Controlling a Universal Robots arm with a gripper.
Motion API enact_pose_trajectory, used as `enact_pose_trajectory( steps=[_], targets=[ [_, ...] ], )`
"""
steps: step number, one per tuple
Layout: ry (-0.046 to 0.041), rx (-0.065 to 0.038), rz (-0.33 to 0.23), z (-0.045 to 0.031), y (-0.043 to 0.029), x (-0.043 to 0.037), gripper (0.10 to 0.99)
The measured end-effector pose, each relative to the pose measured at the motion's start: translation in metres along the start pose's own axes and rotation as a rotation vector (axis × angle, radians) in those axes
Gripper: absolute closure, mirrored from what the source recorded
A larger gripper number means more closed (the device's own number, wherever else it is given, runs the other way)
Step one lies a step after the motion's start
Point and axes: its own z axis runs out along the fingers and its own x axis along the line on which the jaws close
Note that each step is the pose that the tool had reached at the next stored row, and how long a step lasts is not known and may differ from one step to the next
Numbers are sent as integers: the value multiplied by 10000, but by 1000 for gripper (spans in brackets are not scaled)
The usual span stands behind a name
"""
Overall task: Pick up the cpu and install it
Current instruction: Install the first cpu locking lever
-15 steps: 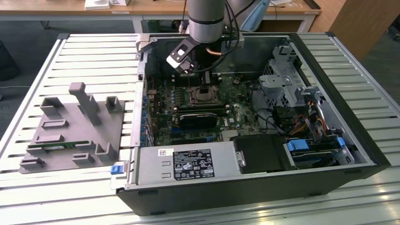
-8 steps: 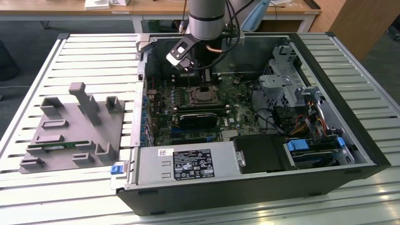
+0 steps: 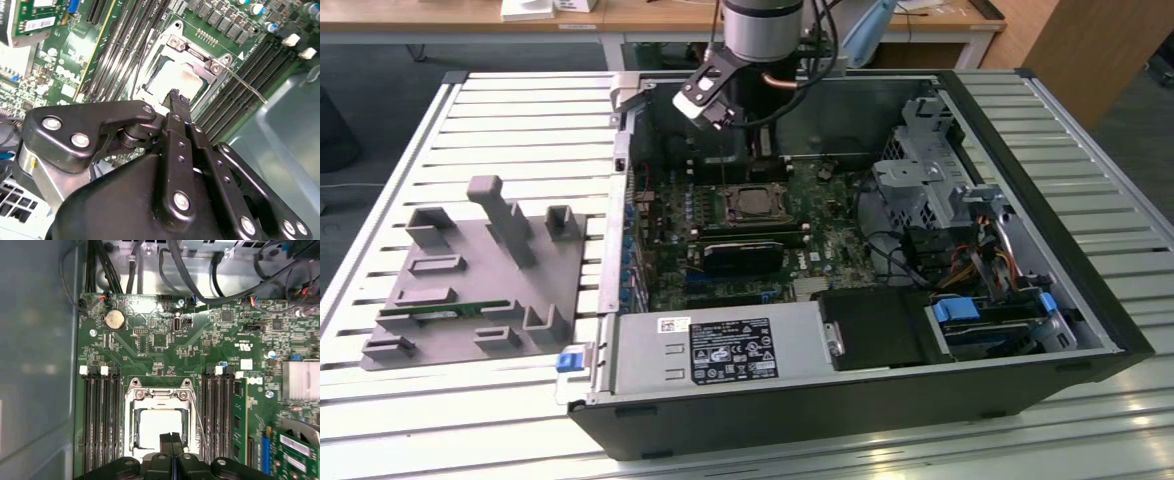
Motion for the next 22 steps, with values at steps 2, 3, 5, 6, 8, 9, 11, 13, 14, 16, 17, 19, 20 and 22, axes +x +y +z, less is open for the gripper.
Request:
enact_pose_trajectory(
  steps=[2,3,5,6,8,9,11,13,14,16,17,19,20,22],
  targets=[
    [-1,1,0,-58,2,-2,980],
    [0,0,0,-89,4,-3,980],
    [-2,1,0,-148,6,-5,980],
    [-1,0,0,-168,7,-6,980],
    [1,-1,-10,-176,7,-6,980],
    [1,-3,-59,-176,7,-6,980],
    [-6,-13,-344,-176,7,-7,980],
    [6,-25,-719,-176,7,-6,980],
    [13,-31,-915,-177,7,-6,980],
    [29,-46,-1274,-177,7,-6,980],
    [37,-52,-1453,-176,7,-6,980],
    [52,-66,-1811,-176,7,-6,980],
    [60,-73,-1989,-176,7,-6,980],
    [75,-86,-2358,-175,7,-6,980]
  ],
)
